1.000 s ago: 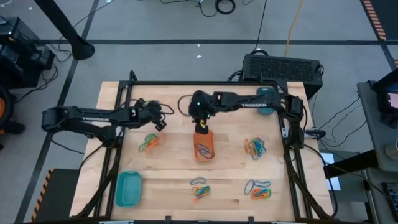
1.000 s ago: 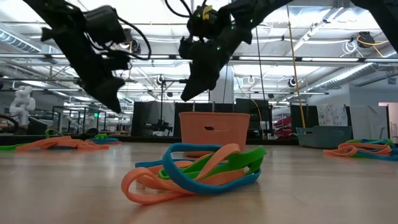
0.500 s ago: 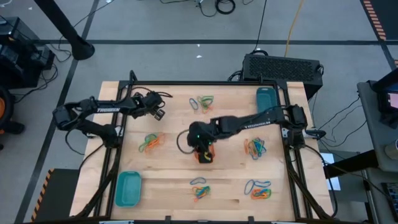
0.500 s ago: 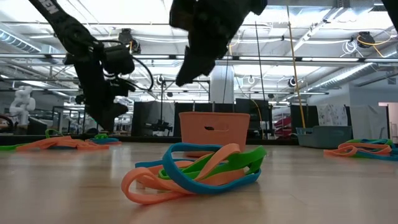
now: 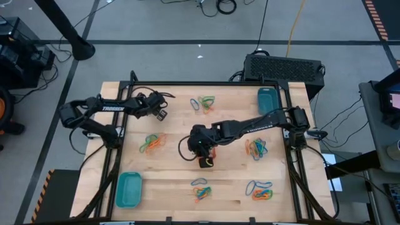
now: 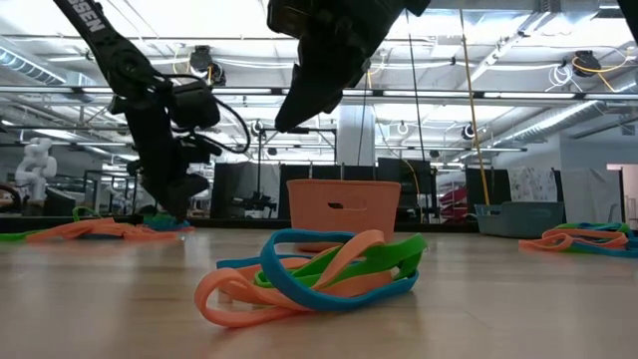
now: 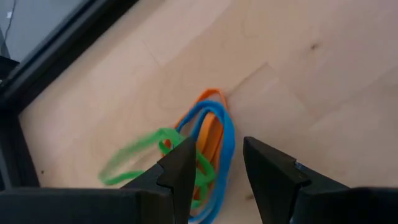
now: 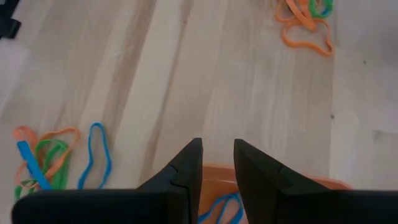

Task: Sort rubber bands into baskets
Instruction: Put the blue rubber band into the orange bin

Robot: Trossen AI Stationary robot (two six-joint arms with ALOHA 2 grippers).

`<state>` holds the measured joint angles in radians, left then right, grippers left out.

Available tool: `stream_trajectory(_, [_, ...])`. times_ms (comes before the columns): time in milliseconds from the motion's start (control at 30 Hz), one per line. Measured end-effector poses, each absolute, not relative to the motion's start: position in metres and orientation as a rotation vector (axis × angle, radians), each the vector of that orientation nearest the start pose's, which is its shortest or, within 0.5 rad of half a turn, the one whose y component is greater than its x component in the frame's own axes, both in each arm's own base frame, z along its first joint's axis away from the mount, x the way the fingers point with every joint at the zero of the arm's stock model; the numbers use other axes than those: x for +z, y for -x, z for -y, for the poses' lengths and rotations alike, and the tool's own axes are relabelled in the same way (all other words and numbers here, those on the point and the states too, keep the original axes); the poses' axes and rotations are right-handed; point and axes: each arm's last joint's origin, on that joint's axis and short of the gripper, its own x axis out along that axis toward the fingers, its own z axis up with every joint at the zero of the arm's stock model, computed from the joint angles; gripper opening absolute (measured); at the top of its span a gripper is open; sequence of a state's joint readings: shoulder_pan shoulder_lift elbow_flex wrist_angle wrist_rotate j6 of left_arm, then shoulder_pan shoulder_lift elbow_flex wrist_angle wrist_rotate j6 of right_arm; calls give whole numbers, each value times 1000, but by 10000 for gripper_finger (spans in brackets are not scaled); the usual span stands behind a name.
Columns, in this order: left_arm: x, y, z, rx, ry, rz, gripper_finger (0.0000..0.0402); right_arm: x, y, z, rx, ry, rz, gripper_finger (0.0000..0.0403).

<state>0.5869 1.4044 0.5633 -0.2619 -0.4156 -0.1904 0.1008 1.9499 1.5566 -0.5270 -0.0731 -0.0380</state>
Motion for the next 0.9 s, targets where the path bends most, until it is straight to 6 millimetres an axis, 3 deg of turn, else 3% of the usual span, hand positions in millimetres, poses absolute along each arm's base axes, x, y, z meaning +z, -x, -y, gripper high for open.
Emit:
stream_trajectory(200, [145, -188, -134, 968, 233, -1028, 143, 233, -423, -43, 175, 46, -919, 84])
stream_trajectory(900, [136, -185, -127, 941, 274, -1056, 143, 233, -423, -44, 166, 22, -921, 84])
